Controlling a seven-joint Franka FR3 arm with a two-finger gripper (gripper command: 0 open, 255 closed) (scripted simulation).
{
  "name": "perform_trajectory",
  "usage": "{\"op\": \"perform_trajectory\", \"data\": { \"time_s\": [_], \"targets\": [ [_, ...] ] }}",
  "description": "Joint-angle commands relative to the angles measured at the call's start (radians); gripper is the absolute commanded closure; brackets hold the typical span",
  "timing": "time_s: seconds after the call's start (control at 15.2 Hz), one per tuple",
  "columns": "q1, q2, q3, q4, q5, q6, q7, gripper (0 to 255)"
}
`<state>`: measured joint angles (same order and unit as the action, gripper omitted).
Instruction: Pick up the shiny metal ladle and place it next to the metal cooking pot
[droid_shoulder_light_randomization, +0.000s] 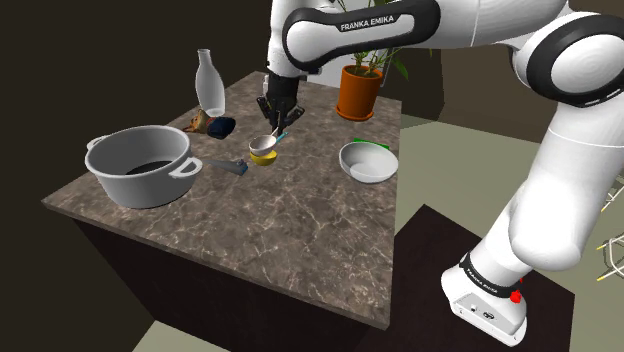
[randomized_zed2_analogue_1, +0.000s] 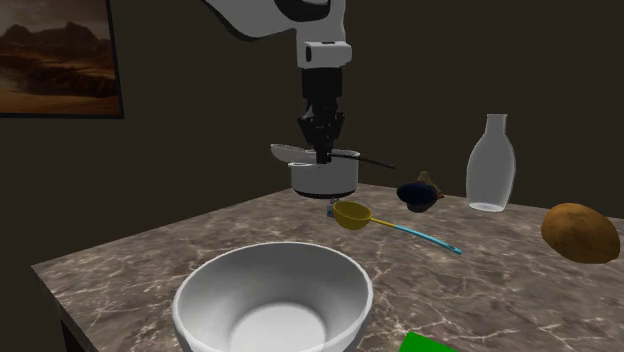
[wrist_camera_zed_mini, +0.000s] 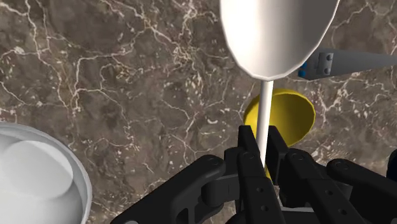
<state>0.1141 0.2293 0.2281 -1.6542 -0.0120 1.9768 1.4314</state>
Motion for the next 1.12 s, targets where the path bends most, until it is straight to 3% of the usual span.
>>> {"op": "perform_trajectory", "data": {
  "time_s": [0.0,1.06],
  "targets": [
    [0.0,0.003,0.0,-0.021,-0.001,0.025,0.001,255],
    [0.003,0.063,-0.005,-0.159,-0.016,0.221,0.005,255]
  ]
}}
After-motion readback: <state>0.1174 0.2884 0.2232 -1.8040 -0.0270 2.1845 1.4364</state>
